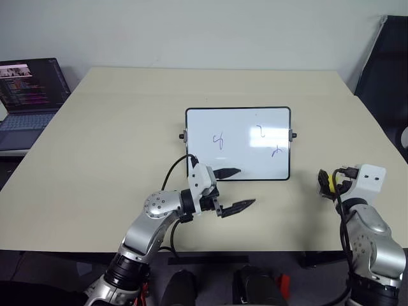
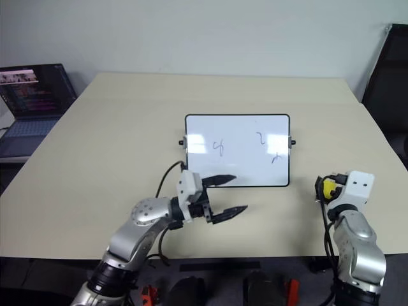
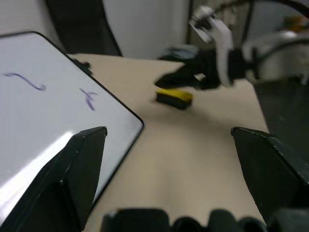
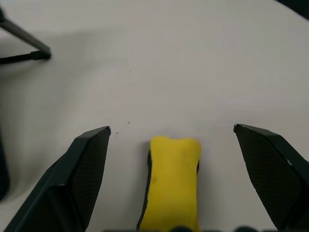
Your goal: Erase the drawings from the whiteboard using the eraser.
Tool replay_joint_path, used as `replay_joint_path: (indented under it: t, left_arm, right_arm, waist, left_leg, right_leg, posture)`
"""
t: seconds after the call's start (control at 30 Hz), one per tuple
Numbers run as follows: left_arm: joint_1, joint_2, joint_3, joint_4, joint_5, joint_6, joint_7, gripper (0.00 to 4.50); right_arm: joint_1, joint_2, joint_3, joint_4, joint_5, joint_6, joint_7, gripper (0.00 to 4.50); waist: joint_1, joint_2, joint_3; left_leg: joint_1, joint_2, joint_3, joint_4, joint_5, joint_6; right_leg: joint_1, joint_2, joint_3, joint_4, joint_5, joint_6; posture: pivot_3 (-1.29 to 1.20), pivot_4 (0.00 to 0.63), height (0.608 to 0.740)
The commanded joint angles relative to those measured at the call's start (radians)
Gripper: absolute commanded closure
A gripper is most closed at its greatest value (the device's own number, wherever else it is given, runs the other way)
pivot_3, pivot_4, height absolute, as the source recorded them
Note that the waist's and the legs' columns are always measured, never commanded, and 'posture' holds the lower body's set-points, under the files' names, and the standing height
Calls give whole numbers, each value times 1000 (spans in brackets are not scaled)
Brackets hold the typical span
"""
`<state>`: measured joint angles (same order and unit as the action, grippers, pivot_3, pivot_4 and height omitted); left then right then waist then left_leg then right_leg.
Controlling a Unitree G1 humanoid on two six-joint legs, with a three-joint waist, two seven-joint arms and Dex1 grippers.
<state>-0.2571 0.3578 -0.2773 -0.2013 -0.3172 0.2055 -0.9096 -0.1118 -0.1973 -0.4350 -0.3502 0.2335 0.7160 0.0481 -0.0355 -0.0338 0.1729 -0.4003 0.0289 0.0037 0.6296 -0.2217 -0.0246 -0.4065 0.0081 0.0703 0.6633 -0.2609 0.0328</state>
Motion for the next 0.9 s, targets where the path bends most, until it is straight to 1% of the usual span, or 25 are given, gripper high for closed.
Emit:
replay_joint_path:
  t: [0.03,0.13,0.47,0.87,0.9]
  left_arm:
    - [-25,8,4,0,-19,-13,-41,0]
    - [-33,12,11,9,-10,-19,-50,0]
    - [-31,22,10,14,7,-39,-57,0]
    - [-40,22,17,30,11,-45,-61,0]
    - [-40,22,17,30,12,-45,-60,0]
  right_arm:
    - [-26,-8,-27,-6,36,37,-16,17]
    - [-32,1,-29,-4,51,61,-29,17]
    - [17,14,-24,-24,69,116,-59,17]
    - [10,21,-35,-19,88,108,-76,17]
    - [9,23,-37,-19,91,105,-77,187]
  waist:
    - [1,0,0]
    - [2,0,0]
    - [1,0,0]
    - [1,0,0]
    - [1,0,0]
  left_leg:
    - [0,0,0,0,0,0]
    - [0,0,0,0,0,0]
    - [0,0,0,0,0,0]
    - [0,0,0,0,0,0]
    - [0,0,0,0,0,0]
  right_leg:
    - [0,0,0,0,0,0]
    - [0,0,0,0,0,0]
    - [0,0,0,0,0,0]
    - [0,0,0,0,0,0]
    - [0,0,0,0,0,0]
  posture:
    - [0,150,740]
    - [0,150,740]
    - [0,150,740]
    - [0,150,740]
    - [0,150,740]
